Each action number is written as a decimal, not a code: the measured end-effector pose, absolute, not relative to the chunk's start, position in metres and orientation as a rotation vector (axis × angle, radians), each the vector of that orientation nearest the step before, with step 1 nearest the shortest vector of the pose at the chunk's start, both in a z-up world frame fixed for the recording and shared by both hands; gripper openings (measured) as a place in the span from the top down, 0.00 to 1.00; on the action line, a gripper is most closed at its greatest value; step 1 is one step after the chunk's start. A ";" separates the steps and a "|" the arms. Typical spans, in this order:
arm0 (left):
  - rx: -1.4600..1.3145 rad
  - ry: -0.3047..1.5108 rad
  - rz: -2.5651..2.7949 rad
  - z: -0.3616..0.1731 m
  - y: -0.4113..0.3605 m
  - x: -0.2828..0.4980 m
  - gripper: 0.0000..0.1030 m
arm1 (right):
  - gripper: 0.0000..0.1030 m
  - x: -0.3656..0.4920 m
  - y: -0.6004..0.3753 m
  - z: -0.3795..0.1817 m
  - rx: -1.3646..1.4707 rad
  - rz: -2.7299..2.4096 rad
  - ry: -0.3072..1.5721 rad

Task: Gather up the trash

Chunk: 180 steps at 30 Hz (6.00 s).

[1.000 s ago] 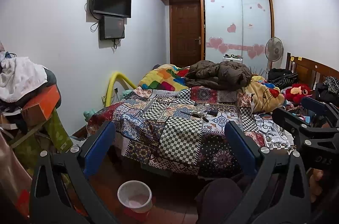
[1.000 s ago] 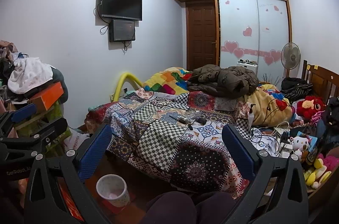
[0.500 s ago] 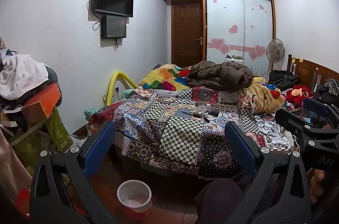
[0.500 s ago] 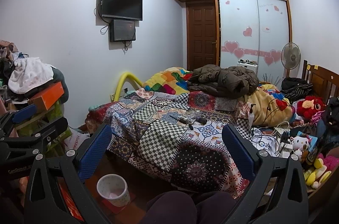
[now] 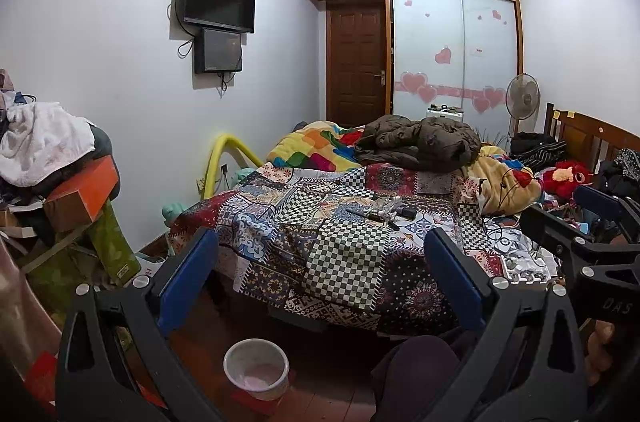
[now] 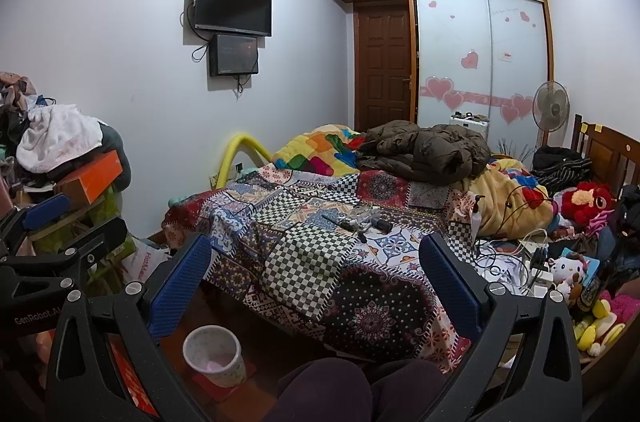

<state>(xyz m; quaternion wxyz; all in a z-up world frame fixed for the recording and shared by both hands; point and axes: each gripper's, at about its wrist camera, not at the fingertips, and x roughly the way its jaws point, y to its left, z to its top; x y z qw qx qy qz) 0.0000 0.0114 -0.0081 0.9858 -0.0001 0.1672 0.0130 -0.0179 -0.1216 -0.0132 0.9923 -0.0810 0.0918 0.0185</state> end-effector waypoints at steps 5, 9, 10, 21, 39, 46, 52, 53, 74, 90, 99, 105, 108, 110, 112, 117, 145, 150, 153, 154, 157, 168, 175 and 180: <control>-0.005 0.334 0.025 -0.008 0.013 0.000 0.00 | 0.00 -0.019 -0.118 -0.014 -0.170 0.038 0.179; -0.011 0.330 0.023 -0.007 0.015 0.000 0.00 | 0.00 -0.019 -0.117 -0.014 -0.178 0.039 0.179; -0.012 0.330 0.022 -0.007 0.016 0.000 0.00 | 0.00 -0.018 -0.116 -0.014 -0.180 0.038 0.179; -0.018 0.332 0.019 -0.007 0.016 0.001 0.00 | 0.00 -0.017 -0.115 -0.014 -0.182 0.034 0.178; -0.034 0.377 0.008 0.007 0.003 0.099 0.00 | 0.00 0.042 -0.153 0.014 -0.186 -0.042 0.167; -0.078 0.431 -0.039 -0.003 -0.006 0.183 0.00 | 0.00 0.106 -0.181 0.024 -0.228 -0.091 0.180; -0.096 0.495 -0.051 -0.030 -0.014 0.276 0.00 | 0.00 0.163 -0.208 0.014 -0.287 -0.109 0.221; -0.087 0.503 -0.047 -0.035 -0.016 0.287 0.00 | 0.00 0.177 -0.214 0.011 -0.292 -0.104 0.241; -0.078 0.859 -0.066 -0.206 -0.046 0.543 0.27 | 0.53 0.421 -0.328 -0.089 -0.182 0.046 0.687; -0.381 1.068 -0.009 -0.279 -0.041 0.633 0.65 | 0.80 0.510 -0.336 -0.125 -0.107 0.239 0.834; -0.356 1.094 0.073 -0.287 -0.047 0.642 0.71 | 0.81 0.519 -0.321 -0.128 -0.206 0.280 0.863; -0.220 1.109 0.108 -0.287 -0.063 0.655 0.78 | 0.80 0.522 -0.320 -0.131 -0.222 0.283 0.892; -0.195 1.121 0.095 -0.287 -0.065 0.662 0.81 | 0.77 0.526 -0.321 -0.134 -0.195 0.294 0.926; -0.205 1.137 0.064 -0.287 -0.064 0.667 0.89 | 0.77 0.526 -0.320 -0.134 -0.186 0.302 0.931; -0.230 1.151 0.040 -0.287 -0.061 0.669 0.91 | 0.77 0.528 -0.319 -0.135 -0.181 0.302 0.935; -0.312 1.148 -0.021 -0.280 -0.047 0.661 0.91 | 0.76 0.529 -0.312 -0.137 -0.215 0.290 0.942; -0.182 0.921 -0.086 -0.149 -0.016 0.536 0.91 | 0.77 0.452 -0.286 -0.074 -0.237 0.176 0.819; -0.181 0.880 -0.061 -0.120 0.004 0.497 0.91 | 0.77 0.423 -0.255 -0.042 -0.251 0.214 0.757; -0.179 0.858 -0.044 -0.104 0.019 0.472 0.91 | 0.77 0.406 -0.231 -0.027 -0.260 0.247 0.727; -0.175 0.847 -0.032 -0.098 0.027 0.462 0.91 | 0.77 0.402 -0.224 -0.024 -0.262 0.258 0.721; -0.169 0.829 0.000 -0.087 0.045 0.436 0.91 | 0.77 0.387 -0.196 -0.015 -0.269 0.300 0.700; -0.220 0.800 0.112 -0.072 0.132 0.349 0.91 | 0.77 0.342 -0.094 -0.030 -0.321 0.433 0.698; -0.251 0.807 0.192 -0.080 0.191 0.296 0.91 | 0.77 0.325 -0.031 -0.057 -0.372 0.526 0.733; -0.291 0.841 0.243 -0.100 0.225 0.270 0.91 | 0.77 0.318 0.015 -0.085 -0.396 0.600 0.781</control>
